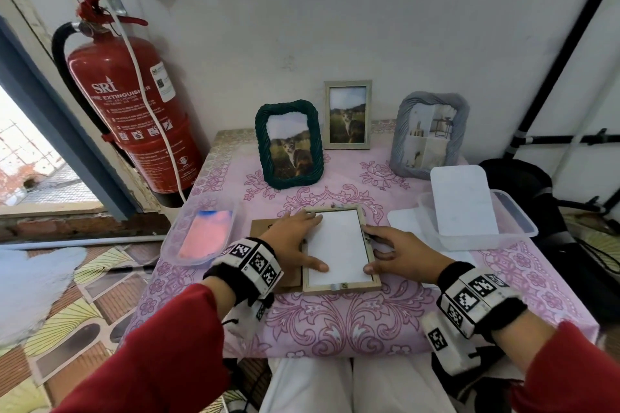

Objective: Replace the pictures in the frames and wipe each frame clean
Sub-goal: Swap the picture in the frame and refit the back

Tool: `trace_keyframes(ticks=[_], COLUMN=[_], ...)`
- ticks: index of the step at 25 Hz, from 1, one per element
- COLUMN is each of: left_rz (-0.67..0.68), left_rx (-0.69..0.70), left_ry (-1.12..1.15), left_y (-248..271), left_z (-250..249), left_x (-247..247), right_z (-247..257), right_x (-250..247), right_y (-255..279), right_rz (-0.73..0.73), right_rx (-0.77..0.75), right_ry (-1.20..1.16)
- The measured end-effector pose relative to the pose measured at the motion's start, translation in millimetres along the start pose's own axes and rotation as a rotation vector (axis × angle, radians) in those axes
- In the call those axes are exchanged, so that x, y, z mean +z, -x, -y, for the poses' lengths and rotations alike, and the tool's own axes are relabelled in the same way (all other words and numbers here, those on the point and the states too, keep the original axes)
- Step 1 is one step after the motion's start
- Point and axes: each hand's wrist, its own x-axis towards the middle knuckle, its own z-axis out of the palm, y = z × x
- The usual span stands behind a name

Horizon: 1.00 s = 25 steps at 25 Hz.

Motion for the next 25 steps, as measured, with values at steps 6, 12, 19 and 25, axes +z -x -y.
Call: trace_keyframes(ticks=[6,12,19,25], left_rz=[0.145,0.076,0.1,0.011], left_rx=[0.03,0.076,0.086,0.045], left_ry=[-0.256,-0.252,-0.283,-0.015], left_y=[-11,-7,-10,-1], left_z=[3,-8,-11,-5], left_x=[-2,-6,-5,5], right_z=[-3,1,-3,-3], right_x=[-1,-1,0,1], right_y=[-1,1,-1,-2], right_rz=[0.01,-0.005,-0.022,-0.027], right_rx=[0.007,-0.001,-0.001,0.01], right_ry=[0.026,0.023,0.052,0.076])
